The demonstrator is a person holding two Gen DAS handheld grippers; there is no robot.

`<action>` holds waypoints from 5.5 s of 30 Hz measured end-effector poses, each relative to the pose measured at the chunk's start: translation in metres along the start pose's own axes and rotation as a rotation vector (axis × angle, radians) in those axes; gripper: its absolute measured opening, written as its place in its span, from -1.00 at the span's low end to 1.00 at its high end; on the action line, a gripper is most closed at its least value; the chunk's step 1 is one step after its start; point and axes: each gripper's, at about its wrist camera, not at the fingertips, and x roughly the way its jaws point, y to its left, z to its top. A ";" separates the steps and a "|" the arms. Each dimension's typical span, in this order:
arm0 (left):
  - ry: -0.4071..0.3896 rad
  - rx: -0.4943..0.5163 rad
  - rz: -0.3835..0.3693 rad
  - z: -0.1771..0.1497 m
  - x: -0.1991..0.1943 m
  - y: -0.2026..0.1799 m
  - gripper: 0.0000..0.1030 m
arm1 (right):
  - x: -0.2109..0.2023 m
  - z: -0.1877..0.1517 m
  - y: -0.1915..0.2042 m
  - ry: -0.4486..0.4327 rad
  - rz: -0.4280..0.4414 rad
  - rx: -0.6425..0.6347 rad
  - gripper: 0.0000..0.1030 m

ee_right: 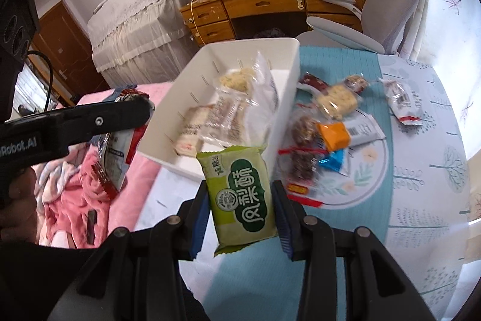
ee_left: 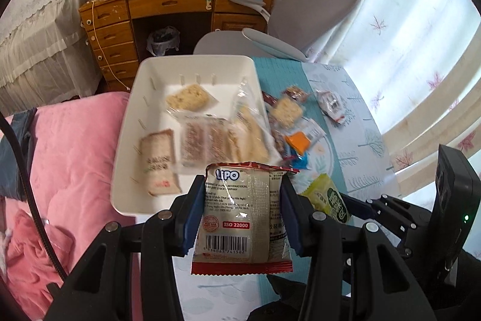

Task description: Organize snacks

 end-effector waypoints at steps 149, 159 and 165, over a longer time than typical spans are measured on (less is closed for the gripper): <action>0.436 -0.321 0.026 0.153 0.229 -0.143 -0.28 | 0.022 0.034 -0.258 0.131 -0.134 0.214 -0.22; 0.358 -0.300 0.007 0.148 0.151 -0.146 -0.28 | -0.010 0.031 -0.234 0.106 -0.089 0.196 -0.22; 0.339 -0.286 0.012 0.131 0.116 -0.134 -0.28 | -0.023 0.029 -0.211 0.081 -0.044 0.176 -0.22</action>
